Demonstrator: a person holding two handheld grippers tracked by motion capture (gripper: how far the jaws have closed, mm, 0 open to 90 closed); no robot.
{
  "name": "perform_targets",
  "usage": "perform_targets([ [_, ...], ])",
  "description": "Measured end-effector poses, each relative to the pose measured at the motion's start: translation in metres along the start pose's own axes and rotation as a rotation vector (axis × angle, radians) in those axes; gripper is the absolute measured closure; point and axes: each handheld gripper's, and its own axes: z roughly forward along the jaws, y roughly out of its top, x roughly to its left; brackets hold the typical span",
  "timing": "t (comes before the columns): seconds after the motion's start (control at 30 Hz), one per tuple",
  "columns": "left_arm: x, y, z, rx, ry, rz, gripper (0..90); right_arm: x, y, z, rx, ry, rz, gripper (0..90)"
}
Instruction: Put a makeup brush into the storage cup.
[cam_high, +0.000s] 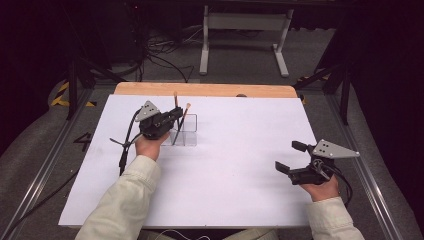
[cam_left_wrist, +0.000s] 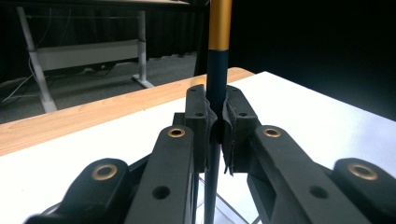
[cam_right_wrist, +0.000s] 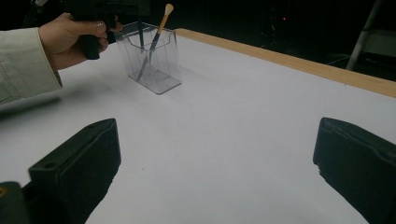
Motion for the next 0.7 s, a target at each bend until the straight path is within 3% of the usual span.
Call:
perform_targets([
  [0.23, -0.0026, -0.0003, -0.0007, 0.018, 0.012, 0.017, 82.0, 0.0002, 0.0000, 0.0003, -0.001, 0.007, 0.001, 1.3],
  [0.57, -0.0021, -0.0036, -0.0029, 0.030, 0.039, 0.009, 82.0, 0.0006, -0.0003, 0.0016, 0.007, 0.014, 0.001, 1.6],
  [0.7, -0.0013, -0.0049, -0.0035, 0.027, 0.011, -0.007, 82.0, 0.0009, -0.0004, 0.0024, 0.013, 0.016, 0.001, 1.8],
])
